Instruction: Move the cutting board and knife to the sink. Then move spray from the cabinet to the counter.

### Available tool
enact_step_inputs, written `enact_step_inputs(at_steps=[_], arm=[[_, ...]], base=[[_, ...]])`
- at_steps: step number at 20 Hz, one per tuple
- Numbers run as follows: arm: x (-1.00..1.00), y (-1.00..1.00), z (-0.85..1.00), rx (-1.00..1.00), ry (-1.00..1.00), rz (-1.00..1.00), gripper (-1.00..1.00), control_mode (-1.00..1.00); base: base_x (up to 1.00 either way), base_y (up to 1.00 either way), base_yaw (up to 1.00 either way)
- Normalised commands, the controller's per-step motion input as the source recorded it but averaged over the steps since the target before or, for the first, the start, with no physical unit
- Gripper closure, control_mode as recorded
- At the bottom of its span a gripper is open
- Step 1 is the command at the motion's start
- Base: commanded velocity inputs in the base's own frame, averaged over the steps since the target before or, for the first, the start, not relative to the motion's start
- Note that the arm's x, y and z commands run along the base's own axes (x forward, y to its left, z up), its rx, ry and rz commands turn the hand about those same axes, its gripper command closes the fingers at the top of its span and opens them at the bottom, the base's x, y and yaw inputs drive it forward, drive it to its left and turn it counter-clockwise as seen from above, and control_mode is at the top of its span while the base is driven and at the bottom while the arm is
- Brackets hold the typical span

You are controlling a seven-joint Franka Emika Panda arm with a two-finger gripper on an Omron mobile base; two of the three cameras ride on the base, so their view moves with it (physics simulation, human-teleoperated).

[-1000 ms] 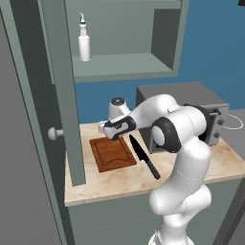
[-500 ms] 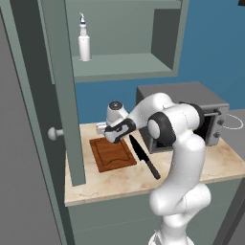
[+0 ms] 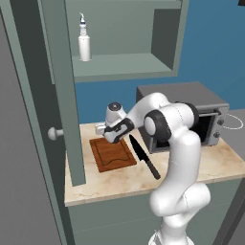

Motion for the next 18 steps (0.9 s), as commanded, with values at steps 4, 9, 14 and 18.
enact_step_inputs(at_steps=[4,9,14,18], arm=[[0.19,0.0,-0.06,0.0,0.0,0.08,-1.0,-1.0],[0.18,0.0,-0.04,0.0,0.0,0.09,-1.0,-1.0],[0.14,0.0,-0.03,0.0,0.0,0.08,-1.0,-1.0],[0.05,0.0,-0.1,0.0,0.0,0.03,-1.0,-1.0]], base=[[0.0,0.0,0.0],[0.0,0.0,0.0],[0.0,0.0,0.0],[0.0,0.0,0.0]])
